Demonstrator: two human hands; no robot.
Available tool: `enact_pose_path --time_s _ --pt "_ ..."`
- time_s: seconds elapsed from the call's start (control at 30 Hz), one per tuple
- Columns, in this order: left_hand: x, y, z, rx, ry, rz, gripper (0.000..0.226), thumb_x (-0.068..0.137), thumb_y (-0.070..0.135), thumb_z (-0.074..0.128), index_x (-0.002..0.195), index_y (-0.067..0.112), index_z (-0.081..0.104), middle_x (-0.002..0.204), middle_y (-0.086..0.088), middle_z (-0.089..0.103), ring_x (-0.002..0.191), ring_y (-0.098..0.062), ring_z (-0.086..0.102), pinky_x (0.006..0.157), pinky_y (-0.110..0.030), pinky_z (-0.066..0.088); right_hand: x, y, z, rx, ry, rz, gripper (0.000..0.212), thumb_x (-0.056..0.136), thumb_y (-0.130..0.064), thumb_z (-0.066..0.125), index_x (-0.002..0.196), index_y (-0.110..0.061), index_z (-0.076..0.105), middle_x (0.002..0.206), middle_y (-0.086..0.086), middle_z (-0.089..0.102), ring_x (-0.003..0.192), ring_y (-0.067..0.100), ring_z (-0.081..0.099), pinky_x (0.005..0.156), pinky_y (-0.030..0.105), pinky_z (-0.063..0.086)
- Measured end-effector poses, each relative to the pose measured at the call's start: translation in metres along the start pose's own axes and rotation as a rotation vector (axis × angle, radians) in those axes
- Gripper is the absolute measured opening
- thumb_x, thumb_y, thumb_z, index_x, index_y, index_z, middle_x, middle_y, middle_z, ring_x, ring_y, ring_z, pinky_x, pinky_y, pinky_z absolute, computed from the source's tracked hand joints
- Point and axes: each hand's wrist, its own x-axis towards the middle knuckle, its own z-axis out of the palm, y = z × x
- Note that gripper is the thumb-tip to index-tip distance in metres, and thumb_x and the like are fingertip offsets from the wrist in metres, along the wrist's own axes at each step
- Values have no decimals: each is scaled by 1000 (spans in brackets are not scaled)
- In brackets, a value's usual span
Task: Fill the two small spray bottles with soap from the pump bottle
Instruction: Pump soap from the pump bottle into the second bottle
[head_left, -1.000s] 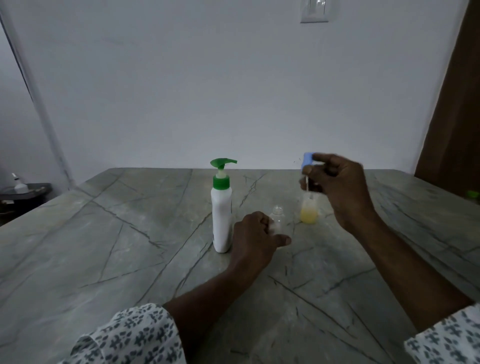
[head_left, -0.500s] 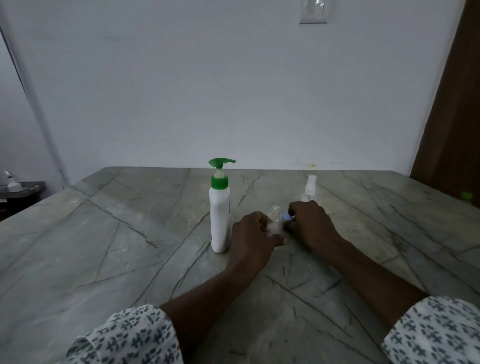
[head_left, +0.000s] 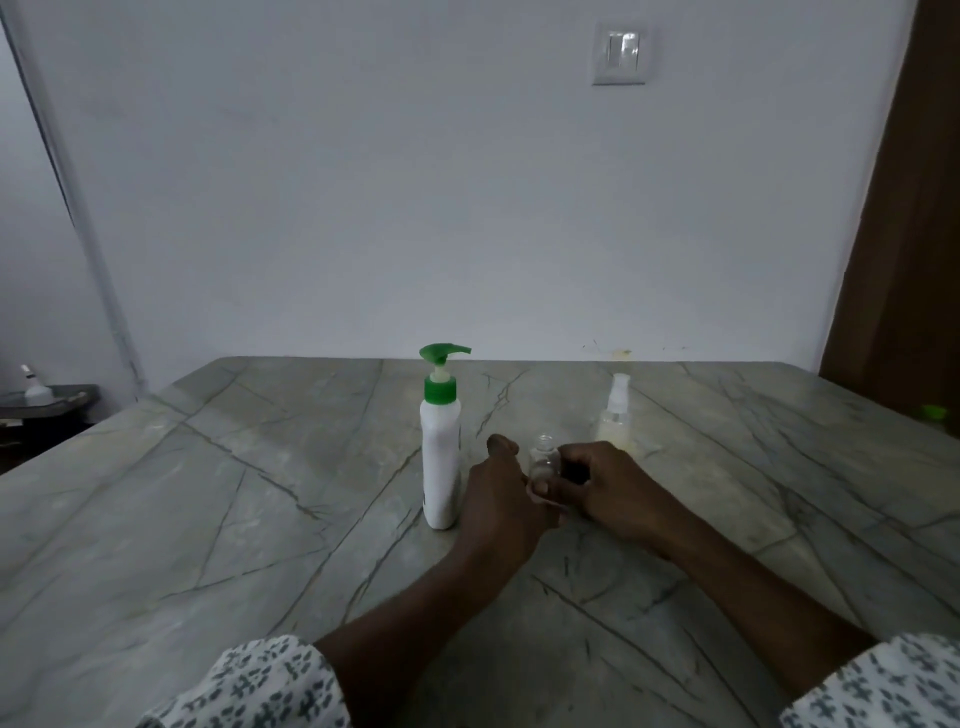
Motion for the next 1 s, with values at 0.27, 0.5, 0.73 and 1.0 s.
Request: enact_pose_path --time_s 0.27,0.5,0.73,1.0 --pt "-15 38 -86 -162 778 460 6 85 16 60 81 16 65 66 6 64 56 -4 56 51 -18 42 2 -7 6 -58 91 -39 16 90 -38 66 86 -23 60 70 -10 58 63 3 54 54 12 37" --pt "65 -2 -113 -753 441 55 53 97 54 35 107 11 65 102 -8 70 100 -20 62 89 -37 44 8 -21 4 96 251 -47 19 90 -43 63 97 -25 64 86 3 69 82 17 65 72 29 50" --pt "70 -7 -94 -929 17 -17 74 95 61 35 103 -6 67 101 -25 71 102 -42 65 99 -47 48 11 -24 7 89 223 -33 26 91 -45 62 110 -27 63 95 -4 69 82 5 66 66 19 49" --pt "63 -9 -74 -908 6 19 64 92 62 43 81 2 63 68 -18 64 61 -30 60 58 -31 51 15 -34 5 133 246 -60 31 91 -46 62 113 -25 62 97 -2 67 83 14 69 79 44 59"
